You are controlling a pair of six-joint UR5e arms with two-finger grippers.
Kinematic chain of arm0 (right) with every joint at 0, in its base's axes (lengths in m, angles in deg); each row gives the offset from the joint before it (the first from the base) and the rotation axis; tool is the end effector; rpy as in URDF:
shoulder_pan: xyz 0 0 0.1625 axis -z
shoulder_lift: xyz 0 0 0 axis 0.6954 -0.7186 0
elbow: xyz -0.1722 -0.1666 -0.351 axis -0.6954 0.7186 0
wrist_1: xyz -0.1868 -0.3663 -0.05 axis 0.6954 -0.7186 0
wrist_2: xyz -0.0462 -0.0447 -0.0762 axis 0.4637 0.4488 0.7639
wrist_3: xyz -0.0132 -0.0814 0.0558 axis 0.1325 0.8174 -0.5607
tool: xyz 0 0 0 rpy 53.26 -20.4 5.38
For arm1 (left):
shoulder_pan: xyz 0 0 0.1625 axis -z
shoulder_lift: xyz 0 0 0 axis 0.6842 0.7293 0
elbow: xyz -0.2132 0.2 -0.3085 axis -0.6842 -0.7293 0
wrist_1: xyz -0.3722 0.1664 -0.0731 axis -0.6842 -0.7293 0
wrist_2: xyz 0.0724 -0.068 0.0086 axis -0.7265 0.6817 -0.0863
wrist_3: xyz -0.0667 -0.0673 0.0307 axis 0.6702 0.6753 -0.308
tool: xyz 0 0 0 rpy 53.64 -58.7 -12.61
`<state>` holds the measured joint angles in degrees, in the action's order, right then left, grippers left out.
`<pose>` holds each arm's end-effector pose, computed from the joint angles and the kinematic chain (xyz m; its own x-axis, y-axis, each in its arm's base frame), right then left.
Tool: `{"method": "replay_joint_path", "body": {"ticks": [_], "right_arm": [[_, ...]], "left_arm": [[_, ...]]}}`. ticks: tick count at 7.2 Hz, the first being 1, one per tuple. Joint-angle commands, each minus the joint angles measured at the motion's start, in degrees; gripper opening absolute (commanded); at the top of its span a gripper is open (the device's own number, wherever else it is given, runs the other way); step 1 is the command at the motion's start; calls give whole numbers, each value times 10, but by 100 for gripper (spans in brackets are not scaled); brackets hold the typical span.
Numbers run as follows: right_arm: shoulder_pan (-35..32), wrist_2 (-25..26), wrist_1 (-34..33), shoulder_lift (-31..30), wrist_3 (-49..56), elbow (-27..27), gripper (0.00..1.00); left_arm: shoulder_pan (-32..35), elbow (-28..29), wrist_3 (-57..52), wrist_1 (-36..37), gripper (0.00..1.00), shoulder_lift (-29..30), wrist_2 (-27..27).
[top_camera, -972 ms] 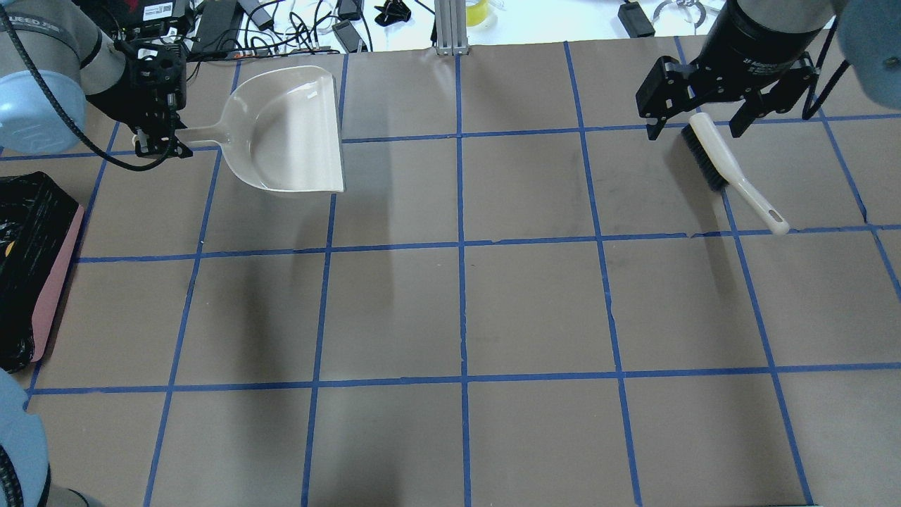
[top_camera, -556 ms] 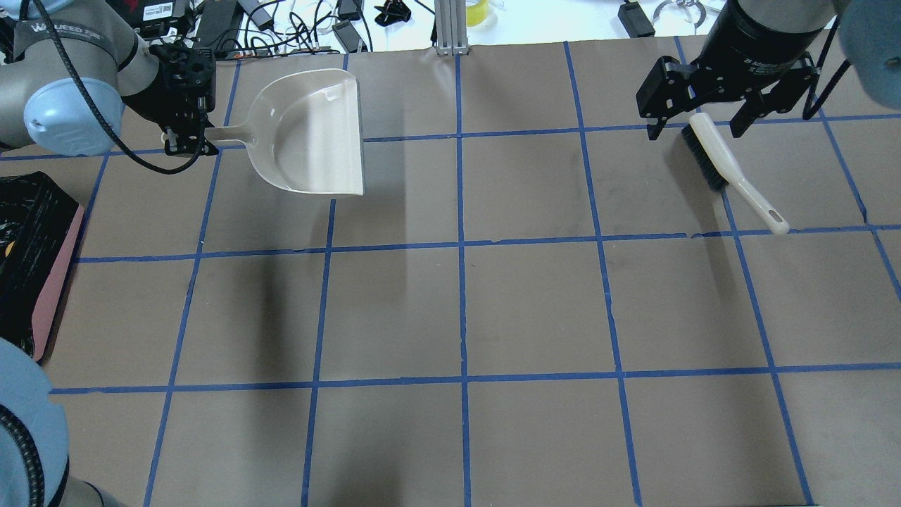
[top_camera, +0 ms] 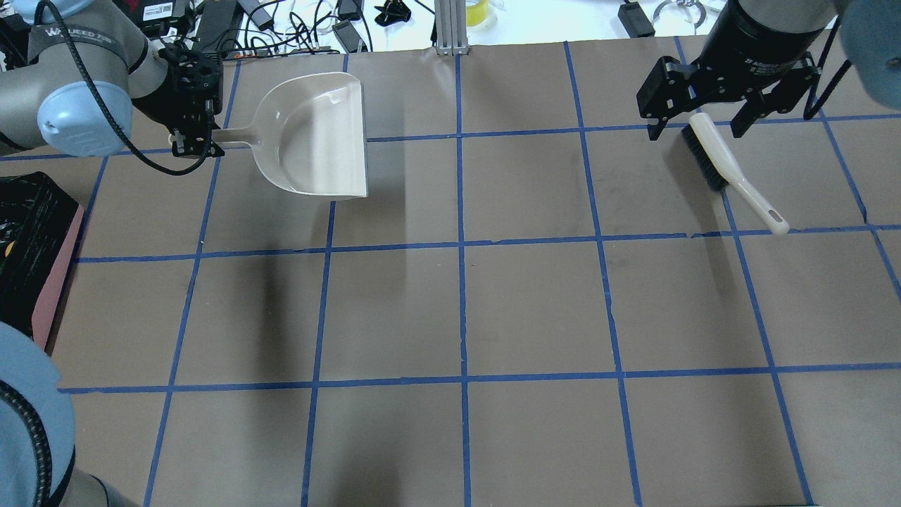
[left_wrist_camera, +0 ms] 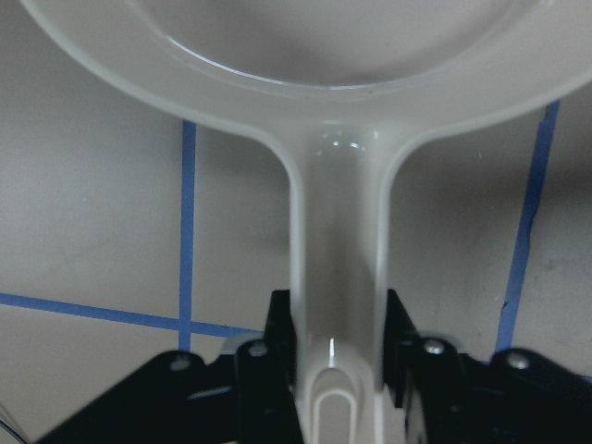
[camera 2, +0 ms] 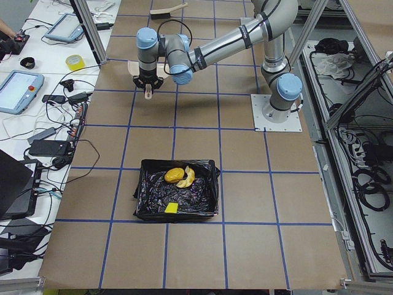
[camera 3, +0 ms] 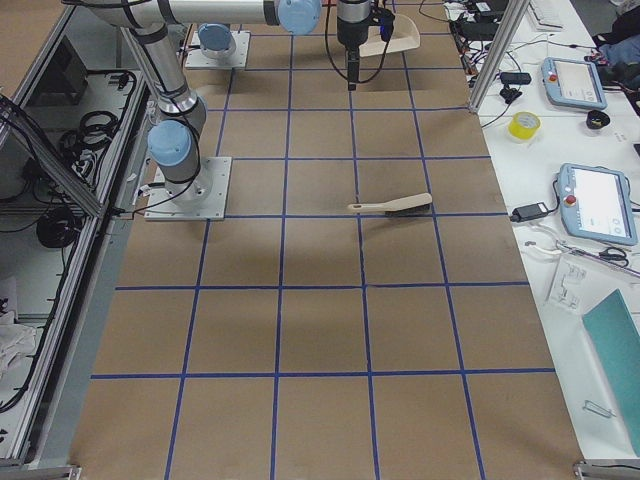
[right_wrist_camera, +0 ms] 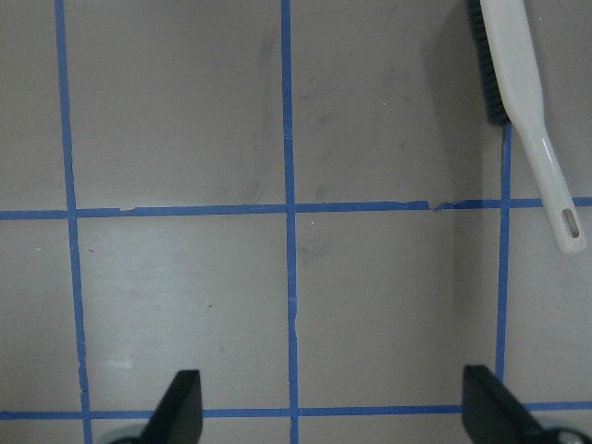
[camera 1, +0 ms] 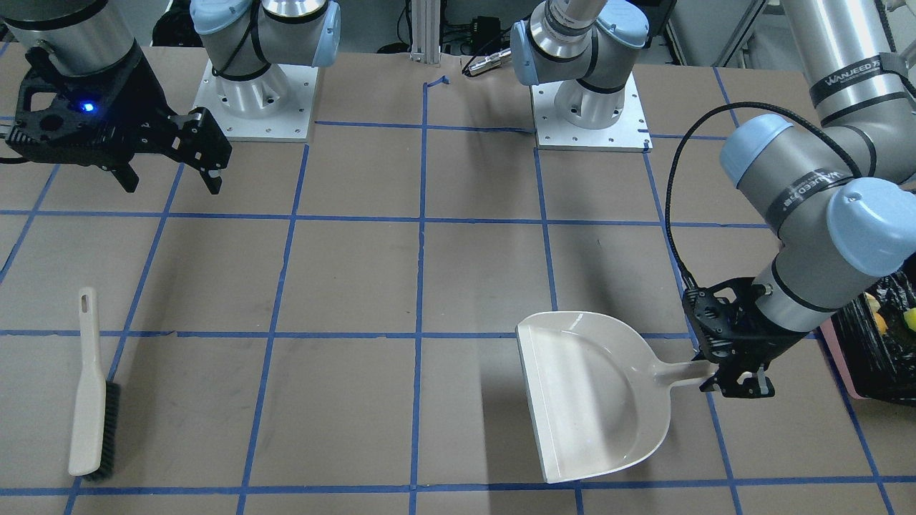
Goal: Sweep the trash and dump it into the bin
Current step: 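Lower the dustpan onto the table with the left gripper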
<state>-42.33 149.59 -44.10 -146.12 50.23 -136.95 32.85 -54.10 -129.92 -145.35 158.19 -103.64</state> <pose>0.1032 -0.5018 0.5067 -0.9998 0.0163 -0.0098 0.0169 0.9980 -0.0609 0.0161 -0.6484 0.3277 -0.0913 0.9863 -0.1372 0.9949 0.0843 -0.0556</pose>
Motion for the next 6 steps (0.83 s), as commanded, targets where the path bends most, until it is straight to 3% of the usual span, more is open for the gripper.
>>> {"method": "replay_joint_path", "body": {"ticks": [1,2,4,6], "right_arm": [[0,0,0,0,0,0,100],[0,0,0,0,0,0,100],[0,0,0,0,0,0,100],[0,0,-3,0,-1,0,100]], "left_arm": [[0,4,2,1,0,22,3],[0,4,-6,38,0,42,4],[0,6,-29,45,0,57,-4],[0,6,-160,38,0,76,-22]]}}
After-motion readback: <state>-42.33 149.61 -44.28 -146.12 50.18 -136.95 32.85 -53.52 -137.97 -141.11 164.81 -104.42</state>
